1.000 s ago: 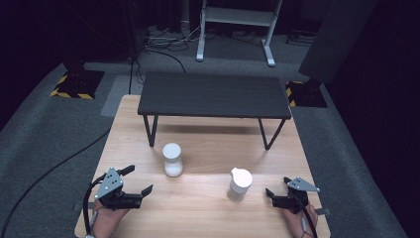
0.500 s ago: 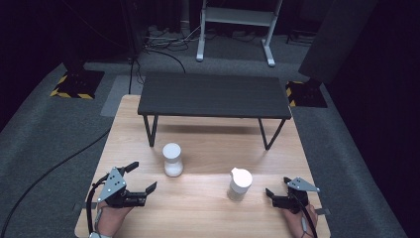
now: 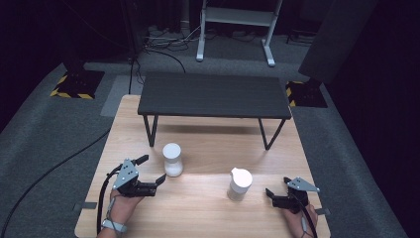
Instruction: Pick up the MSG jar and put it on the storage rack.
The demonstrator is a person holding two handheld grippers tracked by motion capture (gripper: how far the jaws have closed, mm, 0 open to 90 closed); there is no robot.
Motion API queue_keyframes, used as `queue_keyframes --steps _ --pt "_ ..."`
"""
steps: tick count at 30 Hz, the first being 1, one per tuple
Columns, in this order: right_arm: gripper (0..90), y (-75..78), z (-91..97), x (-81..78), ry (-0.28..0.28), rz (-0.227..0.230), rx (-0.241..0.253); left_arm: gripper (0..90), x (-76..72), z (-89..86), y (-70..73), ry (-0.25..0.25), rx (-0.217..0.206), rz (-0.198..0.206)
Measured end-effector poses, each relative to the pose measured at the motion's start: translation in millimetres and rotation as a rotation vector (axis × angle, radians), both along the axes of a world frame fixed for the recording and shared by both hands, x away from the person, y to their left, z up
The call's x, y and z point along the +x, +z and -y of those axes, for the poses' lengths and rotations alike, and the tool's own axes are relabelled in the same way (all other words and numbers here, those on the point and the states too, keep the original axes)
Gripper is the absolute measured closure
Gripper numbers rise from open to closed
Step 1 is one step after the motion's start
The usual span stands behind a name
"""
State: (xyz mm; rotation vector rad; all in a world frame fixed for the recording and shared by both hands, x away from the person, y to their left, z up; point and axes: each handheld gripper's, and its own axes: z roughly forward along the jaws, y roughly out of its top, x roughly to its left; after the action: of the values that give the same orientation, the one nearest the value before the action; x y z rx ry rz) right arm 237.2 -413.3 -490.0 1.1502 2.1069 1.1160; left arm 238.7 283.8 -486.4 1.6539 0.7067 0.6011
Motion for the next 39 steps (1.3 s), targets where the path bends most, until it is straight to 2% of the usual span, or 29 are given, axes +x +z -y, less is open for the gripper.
queue_keyframes --steps 6,16,18,25,28,30,32,36,39 --pt "5.2 -0.1 -0.2 0.3 0.001 0.000 0.000 6.4 13.5 12.9 -2.7 0.003 -0.033 0.025" --pt "5.2 -0.1 -0.7 0.6 0.002 0.000 0.000 8.2 36.4 34.3 6.3 0.008 -0.025 0.019" --pt "5.2 -0.1 -0.8 0.6 0.002 0.000 0.000 8.9 38.0 36.9 4.3 0.015 -0.025 0.030" --pt "5.2 -0.1 -1.1 0.7 0.001 0.000 0.000 9.4 44.6 40.7 0.6 0.032 -0.017 -0.005" --pt "5.2 -0.2 -1.2 0.7 0.000 0.001 0.000 16.4 44.4 40.6 -0.3 0.034 -0.022 0.000" --pt "5.2 -0.2 -1.3 0.7 0.000 0.001 0.000 24.4 41.7 42.3 -0.9 0.038 -0.002 0.032" --pt "5.2 -0.2 -1.3 0.7 0.000 0.000 0.000 32.4 39.6 45.6 -0.5 0.039 0.006 0.038" --pt "5.2 -0.2 -1.3 0.7 0.000 0.001 0.000 33.1 43.1 41.6 -4.8 0.027 -0.021 0.036" --pt "5.2 -0.2 -1.3 0.6 0.000 0.001 0.000 33.2 43.4 41.0 -6.4 0.024 -0.023 0.042"
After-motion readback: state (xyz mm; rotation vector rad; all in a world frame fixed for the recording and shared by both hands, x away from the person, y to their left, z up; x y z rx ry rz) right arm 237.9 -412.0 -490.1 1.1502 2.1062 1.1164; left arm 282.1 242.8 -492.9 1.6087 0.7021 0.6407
